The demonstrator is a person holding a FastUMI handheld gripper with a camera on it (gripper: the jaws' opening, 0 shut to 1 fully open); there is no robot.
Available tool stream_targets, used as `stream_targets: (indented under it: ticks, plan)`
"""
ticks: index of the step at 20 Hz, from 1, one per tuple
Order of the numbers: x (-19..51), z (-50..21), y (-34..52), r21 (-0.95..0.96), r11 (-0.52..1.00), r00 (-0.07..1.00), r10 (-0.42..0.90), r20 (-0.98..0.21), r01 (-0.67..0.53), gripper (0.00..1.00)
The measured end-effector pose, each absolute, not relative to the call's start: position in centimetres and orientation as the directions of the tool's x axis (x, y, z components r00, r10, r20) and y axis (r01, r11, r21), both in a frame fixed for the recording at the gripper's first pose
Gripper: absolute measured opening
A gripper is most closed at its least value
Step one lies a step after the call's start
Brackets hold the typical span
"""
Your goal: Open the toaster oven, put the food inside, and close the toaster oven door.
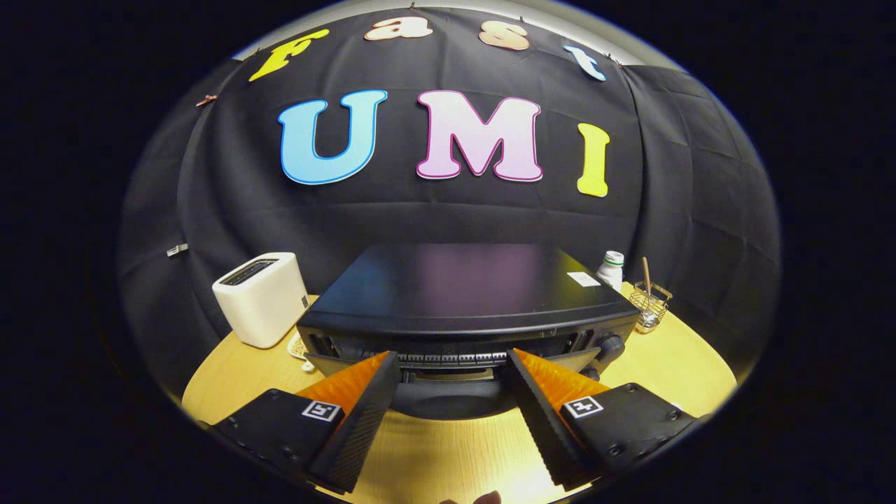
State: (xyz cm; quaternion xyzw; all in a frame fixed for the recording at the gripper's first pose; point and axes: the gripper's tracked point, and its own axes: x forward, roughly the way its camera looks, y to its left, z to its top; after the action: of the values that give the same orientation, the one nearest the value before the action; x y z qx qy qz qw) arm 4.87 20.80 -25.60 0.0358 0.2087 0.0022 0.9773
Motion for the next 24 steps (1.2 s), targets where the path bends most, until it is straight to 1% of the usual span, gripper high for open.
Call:
stream_targets:
  ticks: [3, 11, 15, 21, 24]
  plan:
    - [2.2, -26.6, 20.6, 0.073, 0.997, 0.908, 0.024, -0.419, 0.008, 1.0]
    - [-1.8, -29.1, 20.8, 0.069, 0.998, 0.882, 0.041, -0.47, -0.01, 1.0]
    - [-4.3, -31.4, 20.9, 0.068, 0.998, 0.849, 0.046, -0.526, -0.013, 1.0]
    - [-7.9, -36.3, 20.4, 0.045, 0.999, 0.76, 0.052, -0.647, -0.03, 1.0]
    - [-8.7, -37.1, 19.8, 0.067, 0.997, 0.737, 0.067, -0.673, -0.03, 1.0]
